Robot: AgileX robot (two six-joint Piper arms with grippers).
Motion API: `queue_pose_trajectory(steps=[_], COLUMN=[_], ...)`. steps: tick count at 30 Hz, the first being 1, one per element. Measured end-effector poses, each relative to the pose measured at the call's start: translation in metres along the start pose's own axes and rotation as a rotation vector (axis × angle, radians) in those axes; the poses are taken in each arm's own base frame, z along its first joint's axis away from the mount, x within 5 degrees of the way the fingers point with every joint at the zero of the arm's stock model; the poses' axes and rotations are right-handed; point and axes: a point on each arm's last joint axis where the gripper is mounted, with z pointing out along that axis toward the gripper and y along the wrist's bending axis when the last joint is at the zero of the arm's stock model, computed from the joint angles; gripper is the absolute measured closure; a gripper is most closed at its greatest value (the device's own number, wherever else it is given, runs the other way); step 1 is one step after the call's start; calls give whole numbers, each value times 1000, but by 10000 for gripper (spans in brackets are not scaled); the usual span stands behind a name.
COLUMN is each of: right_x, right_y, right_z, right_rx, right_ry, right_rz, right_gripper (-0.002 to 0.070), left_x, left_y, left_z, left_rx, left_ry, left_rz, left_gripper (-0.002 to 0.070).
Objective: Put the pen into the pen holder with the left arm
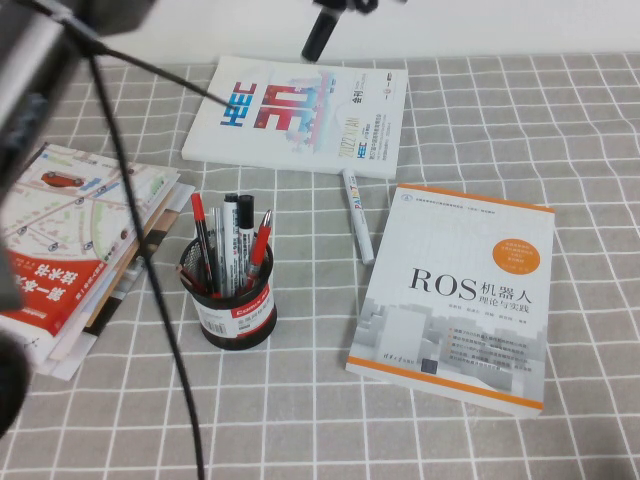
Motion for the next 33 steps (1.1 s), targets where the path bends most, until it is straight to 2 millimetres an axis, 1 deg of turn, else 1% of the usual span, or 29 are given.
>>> queue_pose_trajectory(steps=[3, 5, 8, 12, 14, 15, 16, 17, 18, 19, 22, 25, 27, 30, 33], right_x=[0, 0, 0, 0, 0, 0, 0, 0, 0, 0, 0, 0, 0, 0, 0], right_y=[0, 0, 0, 0, 0, 0, 0, 0, 0, 0, 0, 0, 0, 0, 0], right_z=[0, 0, 0, 0, 0, 0, 0, 0, 0, 0, 0, 0, 0, 0, 0], right_rx=[0, 0, 0, 0, 0, 0, 0, 0, 0, 0, 0, 0, 0, 0, 0], right_ry=[0, 0, 0, 0, 0, 0, 0, 0, 0, 0, 0, 0, 0, 0, 0], right_rz=[0, 0, 0, 0, 0, 0, 0, 0, 0, 0, 0, 0, 0, 0, 0], right_gripper=[691, 691, 691, 692, 692, 692, 691, 691, 691, 691, 691, 692, 691, 691, 691], left_x=[0, 6, 18, 44, 57, 64, 73, 79, 91, 97, 125, 154, 171, 187, 200], left_y=[-11, -16, -18, -12, -11, -8, -8, -7, -5, -4, -2, -4, -6, -10, -12], left_z=[-30, -42, -57, -82, -87, -97, -98, -101, -106, -109, -114, -107, -98, -89, -78], left_rx=[27, 40, 51, 44, 38, 35, 33, 31, 26, 27, 23, 33, 37, 51, 42], left_ry=[-32, -22, 3, 18, 1, -47, -61, -104, -140, -187, -314, -421, -459, -497, -488], left_rz=[22, 36, 47, 21, 1, -16, -23, -33, -51, -63, -107, -121, -103, -76, -45], left_gripper=[562, 562, 562, 562, 562, 562, 562, 562, 562, 562, 562, 562, 562, 562, 562])
